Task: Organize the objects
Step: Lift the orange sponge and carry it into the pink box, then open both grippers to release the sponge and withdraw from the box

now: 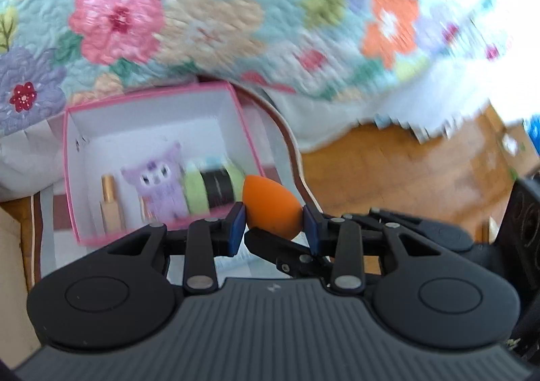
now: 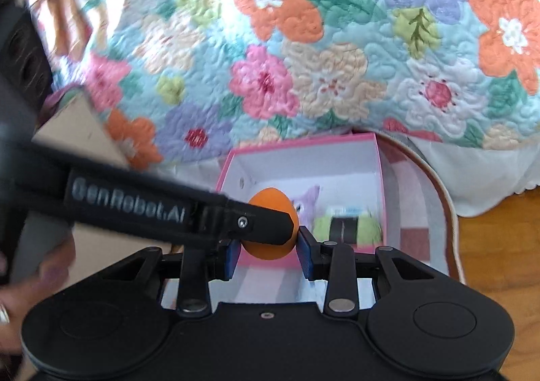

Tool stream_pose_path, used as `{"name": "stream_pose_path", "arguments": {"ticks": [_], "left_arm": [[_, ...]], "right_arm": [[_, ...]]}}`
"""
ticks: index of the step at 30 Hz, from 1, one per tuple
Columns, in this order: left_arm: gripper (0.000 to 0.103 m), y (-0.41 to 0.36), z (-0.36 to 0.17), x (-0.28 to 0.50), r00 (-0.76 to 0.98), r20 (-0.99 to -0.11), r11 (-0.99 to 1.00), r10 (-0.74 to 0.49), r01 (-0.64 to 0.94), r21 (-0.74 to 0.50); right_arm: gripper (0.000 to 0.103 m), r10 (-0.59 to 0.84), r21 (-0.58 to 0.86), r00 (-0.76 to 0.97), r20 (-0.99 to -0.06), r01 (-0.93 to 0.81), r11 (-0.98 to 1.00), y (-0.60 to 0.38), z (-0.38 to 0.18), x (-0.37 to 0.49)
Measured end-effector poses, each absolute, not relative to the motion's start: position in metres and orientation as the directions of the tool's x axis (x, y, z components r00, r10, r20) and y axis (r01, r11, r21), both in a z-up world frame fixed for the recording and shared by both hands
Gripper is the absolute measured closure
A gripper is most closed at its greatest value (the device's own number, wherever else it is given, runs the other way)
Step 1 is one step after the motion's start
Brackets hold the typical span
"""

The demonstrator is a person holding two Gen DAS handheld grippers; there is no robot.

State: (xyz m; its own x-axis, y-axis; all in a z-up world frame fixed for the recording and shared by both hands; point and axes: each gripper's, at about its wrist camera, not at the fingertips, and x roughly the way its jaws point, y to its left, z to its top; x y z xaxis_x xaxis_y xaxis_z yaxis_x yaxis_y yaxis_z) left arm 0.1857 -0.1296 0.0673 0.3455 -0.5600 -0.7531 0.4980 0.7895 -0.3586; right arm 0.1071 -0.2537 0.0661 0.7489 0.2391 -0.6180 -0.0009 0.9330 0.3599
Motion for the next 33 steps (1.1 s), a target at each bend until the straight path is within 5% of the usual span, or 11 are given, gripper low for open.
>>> {"name": "stream_pose_path", "arguments": {"ticks": [5, 18, 33], "left_arm": [[0.068, -0.12, 0.028, 0.247, 0.345, -0.745, 0.8, -0.571, 0.437, -0.411], [0.068, -0.132, -0.072, 0.364, 0.282, -0.756, 0.791, -0.59, 0.387, -0.474], [0.068, -0.147, -0.138, 0.401, 0.234, -0.779, 0.806, -0.581, 0.297, -0.512]], "right_arm": [[0.063, 0.242, 0.39, 0.727, -0.643, 0.039, 0.92, -0.252, 0.025, 0.163], [0.063, 0.109, 0.177, 0.622, -0.775, 0.047, 0.983, -0.248, -0.052, 0.281], [0.06, 0.101, 0.184, 0.537, -0.837, 0.102, 0.978, -0.267, -0.111, 0.317]]}}
